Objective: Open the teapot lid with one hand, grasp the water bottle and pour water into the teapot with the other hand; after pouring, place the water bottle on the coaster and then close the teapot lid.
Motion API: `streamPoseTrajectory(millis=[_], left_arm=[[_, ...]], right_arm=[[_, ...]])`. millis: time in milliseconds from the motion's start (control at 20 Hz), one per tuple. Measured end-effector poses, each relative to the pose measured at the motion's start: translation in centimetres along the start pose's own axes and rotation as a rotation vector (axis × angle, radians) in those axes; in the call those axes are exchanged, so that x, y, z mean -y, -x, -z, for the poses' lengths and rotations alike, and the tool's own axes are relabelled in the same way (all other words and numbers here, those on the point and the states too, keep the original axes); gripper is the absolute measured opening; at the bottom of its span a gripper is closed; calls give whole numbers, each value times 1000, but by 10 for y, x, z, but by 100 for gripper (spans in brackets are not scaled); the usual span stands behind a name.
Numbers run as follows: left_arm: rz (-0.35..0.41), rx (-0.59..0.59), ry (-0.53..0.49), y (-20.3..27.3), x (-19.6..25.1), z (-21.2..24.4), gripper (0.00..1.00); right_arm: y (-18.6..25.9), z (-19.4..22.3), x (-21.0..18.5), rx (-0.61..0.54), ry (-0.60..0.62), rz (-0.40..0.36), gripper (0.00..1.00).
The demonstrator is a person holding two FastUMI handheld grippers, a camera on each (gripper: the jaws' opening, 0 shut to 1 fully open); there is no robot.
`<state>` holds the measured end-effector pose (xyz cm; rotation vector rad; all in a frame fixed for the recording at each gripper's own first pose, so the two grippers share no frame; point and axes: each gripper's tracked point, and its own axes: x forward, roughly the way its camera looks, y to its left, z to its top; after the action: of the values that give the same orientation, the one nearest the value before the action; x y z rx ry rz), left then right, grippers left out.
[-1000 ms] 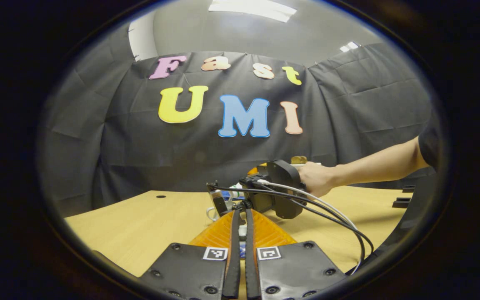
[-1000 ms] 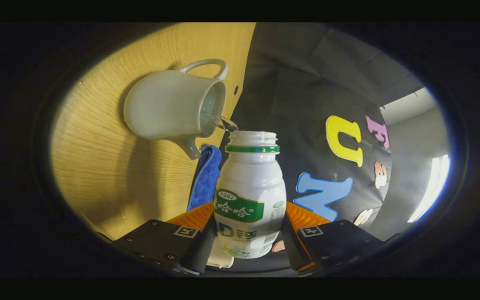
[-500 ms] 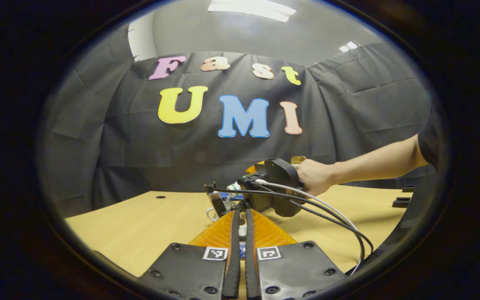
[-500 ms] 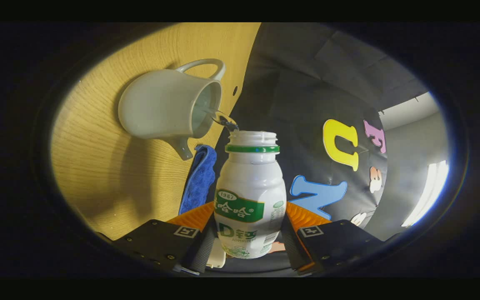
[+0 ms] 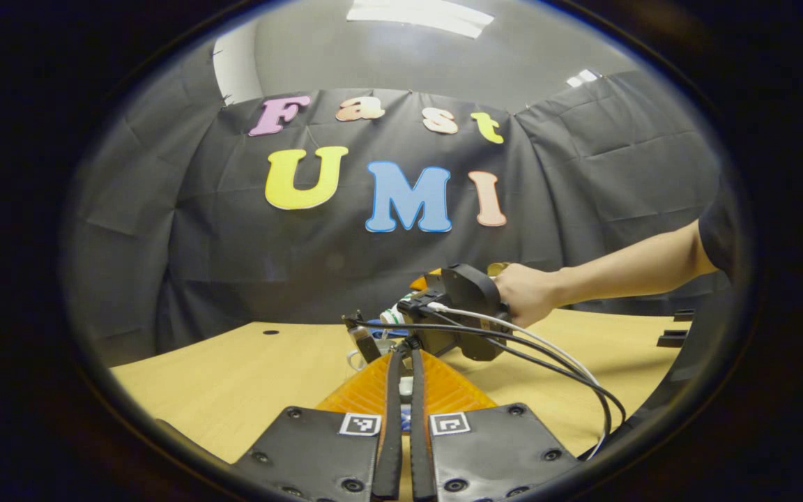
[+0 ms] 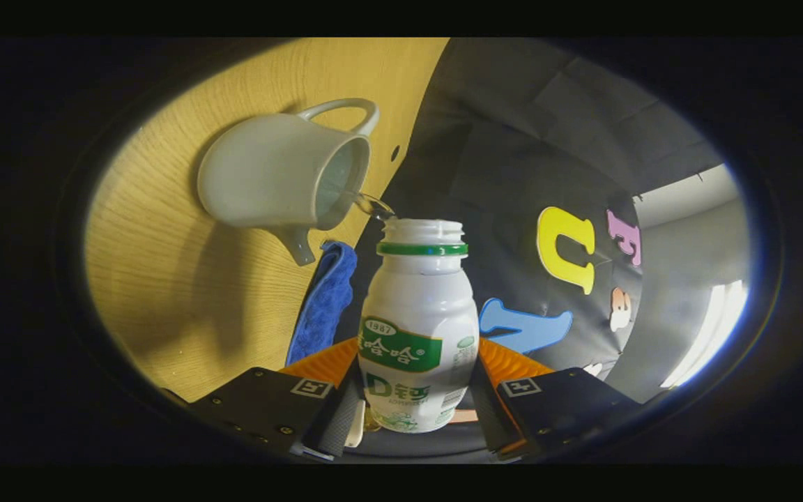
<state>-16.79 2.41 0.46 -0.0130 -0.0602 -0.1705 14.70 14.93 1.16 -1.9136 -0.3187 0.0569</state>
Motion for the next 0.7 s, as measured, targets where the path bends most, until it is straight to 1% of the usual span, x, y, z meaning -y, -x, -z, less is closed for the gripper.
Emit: streamPoseTrajectory(millis=[50,100,150,250,300,600,650,700], left_arm=[[-1,2,0,1,-1,0,15],[-2,5,-2,2,0,-2,12],[-2,7,-2,2,-1,-3,11],[-2,7,-1,2,-1,-3,12],[-2,7,-2,1,-1,-2,15],[2,1,-5,1,1,1,15],[3,-1,-7,0,1,0,12],[2,-2,-9,0,1,1,12]], right_arm=[[0,0,0,1,4,1,72],[0,0,1,2,8,0,72],[1,-1,2,3,12,1,72],[0,1,2,4,19,0,72],[0,1,3,4,25,0,72],[-1,-1,7,24,71,18,72],[-1,-1,8,26,81,22,72],[-1,-2,9,30,91,27,72]])
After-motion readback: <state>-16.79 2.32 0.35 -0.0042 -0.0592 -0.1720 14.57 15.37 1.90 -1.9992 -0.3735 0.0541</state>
